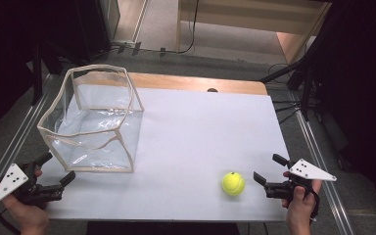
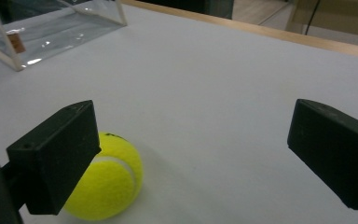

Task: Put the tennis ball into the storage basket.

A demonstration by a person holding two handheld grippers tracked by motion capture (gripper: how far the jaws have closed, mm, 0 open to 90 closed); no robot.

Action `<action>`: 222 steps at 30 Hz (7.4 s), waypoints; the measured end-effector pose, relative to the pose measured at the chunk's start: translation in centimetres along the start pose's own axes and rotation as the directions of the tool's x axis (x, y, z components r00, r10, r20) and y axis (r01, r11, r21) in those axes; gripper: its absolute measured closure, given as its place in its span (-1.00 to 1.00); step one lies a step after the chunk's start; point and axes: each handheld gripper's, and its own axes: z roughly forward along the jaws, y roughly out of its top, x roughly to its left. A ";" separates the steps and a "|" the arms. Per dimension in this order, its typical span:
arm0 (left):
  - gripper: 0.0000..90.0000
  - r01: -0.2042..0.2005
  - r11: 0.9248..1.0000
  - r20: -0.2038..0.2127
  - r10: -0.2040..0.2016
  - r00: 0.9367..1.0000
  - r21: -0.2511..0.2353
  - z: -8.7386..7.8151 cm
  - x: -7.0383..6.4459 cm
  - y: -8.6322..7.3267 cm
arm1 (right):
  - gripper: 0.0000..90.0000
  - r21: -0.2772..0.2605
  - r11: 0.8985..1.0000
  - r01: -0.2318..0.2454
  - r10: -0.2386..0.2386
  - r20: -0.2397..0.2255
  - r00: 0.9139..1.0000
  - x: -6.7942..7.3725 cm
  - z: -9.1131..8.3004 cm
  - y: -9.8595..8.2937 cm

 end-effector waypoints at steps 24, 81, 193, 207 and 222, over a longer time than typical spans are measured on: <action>-1.00 0.009 1.000 0.017 -0.009 1.000 -0.013 -0.1 0.2 0.0 | -0.97 0.271 0.958 0.093 -0.062 -0.121 0.991 3.9 3.8 1.3; -1.00 0.012 1.000 0.026 -0.011 1.000 -0.011 0.0 0.2 0.0 | -0.49 0.516 0.843 0.152 -0.120 -0.095 0.988 5.5 7.5 -0.9; -1.00 0.008 1.000 0.043 -0.008 0.999 -0.012 0.0 0.2 0.0 | -0.49 0.393 0.851 0.349 -0.185 -0.397 0.899 18.3 23.1 9.0; -1.00 0.011 1.000 0.044 -0.010 0.999 -0.013 0.0 0.2 0.0 | -0.49 0.367 0.852 0.373 -0.205 -0.423 0.883 18.8 23.2 11.4; -1.00 0.012 1.000 0.045 -0.011 0.999 -0.013 0.0 0.2 0.0 | -0.49 0.350 0.862 0.367 -0.200 -0.430 0.880 18.5 22.7 14.2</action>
